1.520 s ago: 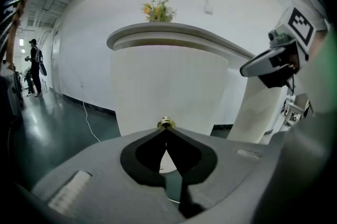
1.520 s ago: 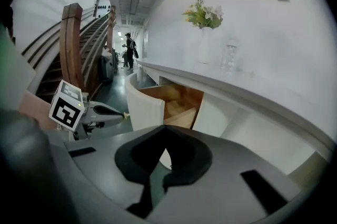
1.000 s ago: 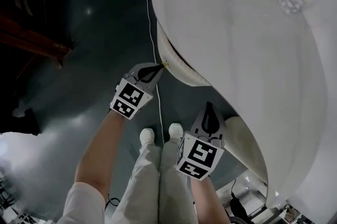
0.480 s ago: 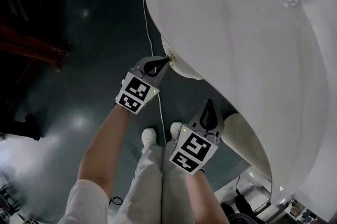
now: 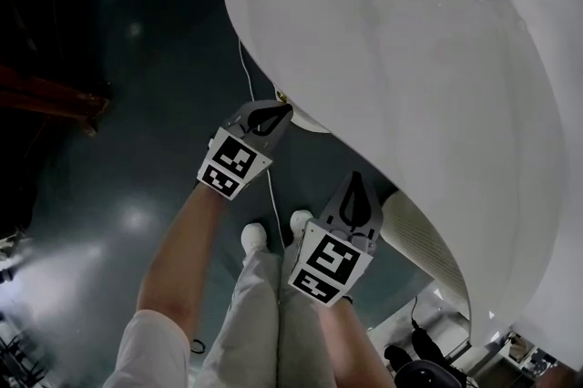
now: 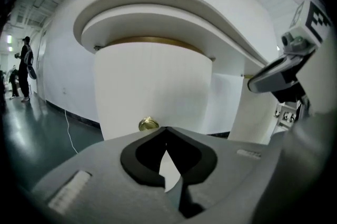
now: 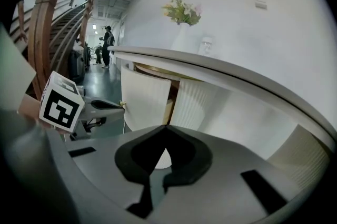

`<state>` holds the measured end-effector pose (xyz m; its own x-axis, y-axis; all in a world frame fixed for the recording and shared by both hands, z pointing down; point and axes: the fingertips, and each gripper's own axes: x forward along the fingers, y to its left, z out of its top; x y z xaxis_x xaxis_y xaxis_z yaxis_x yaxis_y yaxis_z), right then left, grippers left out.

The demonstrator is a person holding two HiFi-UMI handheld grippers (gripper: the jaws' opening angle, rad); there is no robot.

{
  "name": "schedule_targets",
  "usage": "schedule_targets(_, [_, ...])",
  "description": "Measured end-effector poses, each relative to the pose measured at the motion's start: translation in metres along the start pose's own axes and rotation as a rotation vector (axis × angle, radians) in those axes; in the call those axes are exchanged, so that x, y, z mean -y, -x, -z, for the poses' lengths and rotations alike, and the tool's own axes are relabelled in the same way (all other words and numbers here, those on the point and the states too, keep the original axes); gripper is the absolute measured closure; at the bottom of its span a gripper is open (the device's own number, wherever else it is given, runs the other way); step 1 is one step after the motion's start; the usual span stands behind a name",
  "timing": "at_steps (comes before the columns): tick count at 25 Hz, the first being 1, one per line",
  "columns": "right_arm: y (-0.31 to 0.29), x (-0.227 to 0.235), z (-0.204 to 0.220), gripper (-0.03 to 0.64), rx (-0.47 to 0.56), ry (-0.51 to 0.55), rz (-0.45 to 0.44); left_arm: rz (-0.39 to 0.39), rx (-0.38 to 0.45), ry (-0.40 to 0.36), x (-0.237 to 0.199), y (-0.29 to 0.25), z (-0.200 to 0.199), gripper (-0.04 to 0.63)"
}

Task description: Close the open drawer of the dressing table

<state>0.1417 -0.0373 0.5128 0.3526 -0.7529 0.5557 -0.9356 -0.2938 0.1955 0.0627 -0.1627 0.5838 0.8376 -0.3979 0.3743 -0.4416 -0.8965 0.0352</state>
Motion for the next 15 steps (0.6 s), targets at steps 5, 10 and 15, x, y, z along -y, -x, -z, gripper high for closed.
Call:
schedule_targets(5, [0.003, -0.001, 0.005, 0.618, -0.005, -0.010, -0.011, -0.032, 0.060, 0.047, -0.012, 0.014, -0.007, 0.578])
schedule_targets(10, [0.005, -0.004, 0.002, 0.618, 0.005, -0.016, -0.021, -0.021, 0.045, 0.041, -0.013, 0.012, -0.011, 0.578])
schedule_targets(15, [0.004, -0.007, -0.002, 0.618, 0.016, -0.026, -0.023, -0.017, 0.050, 0.035, -0.014, 0.003, -0.017, 0.578])
